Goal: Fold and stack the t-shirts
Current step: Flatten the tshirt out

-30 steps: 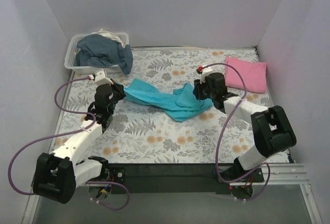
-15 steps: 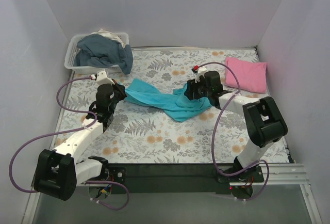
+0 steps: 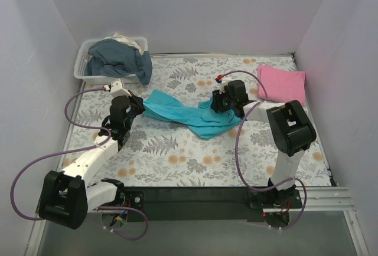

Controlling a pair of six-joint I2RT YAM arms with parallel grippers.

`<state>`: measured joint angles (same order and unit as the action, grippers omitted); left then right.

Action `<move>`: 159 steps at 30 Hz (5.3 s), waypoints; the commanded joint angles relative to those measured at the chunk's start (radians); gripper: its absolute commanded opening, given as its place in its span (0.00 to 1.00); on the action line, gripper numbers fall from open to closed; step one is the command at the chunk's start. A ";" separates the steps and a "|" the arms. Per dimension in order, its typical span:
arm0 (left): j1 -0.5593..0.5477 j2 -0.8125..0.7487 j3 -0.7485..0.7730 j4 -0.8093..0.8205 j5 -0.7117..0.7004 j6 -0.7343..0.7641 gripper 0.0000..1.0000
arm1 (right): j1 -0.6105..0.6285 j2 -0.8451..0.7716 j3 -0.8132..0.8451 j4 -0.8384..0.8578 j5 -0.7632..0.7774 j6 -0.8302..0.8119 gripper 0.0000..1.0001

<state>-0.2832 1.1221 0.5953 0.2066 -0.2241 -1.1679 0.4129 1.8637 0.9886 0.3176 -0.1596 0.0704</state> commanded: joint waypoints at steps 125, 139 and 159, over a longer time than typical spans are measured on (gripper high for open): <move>0.006 -0.128 0.033 0.014 0.098 0.008 0.00 | 0.214 -0.965 -0.265 -0.349 0.578 0.034 0.01; 0.006 -0.268 0.400 -0.096 0.268 0.013 0.00 | 0.241 -1.123 0.172 -0.430 0.632 -0.182 0.01; 0.004 -0.197 0.614 -0.199 0.390 -0.010 0.00 | 0.241 -0.996 0.440 -0.471 0.629 -0.307 0.01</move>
<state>-0.2832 0.8589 1.2167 0.0414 0.1909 -1.1931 0.6502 0.8082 1.4887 -0.1921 0.4179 -0.2039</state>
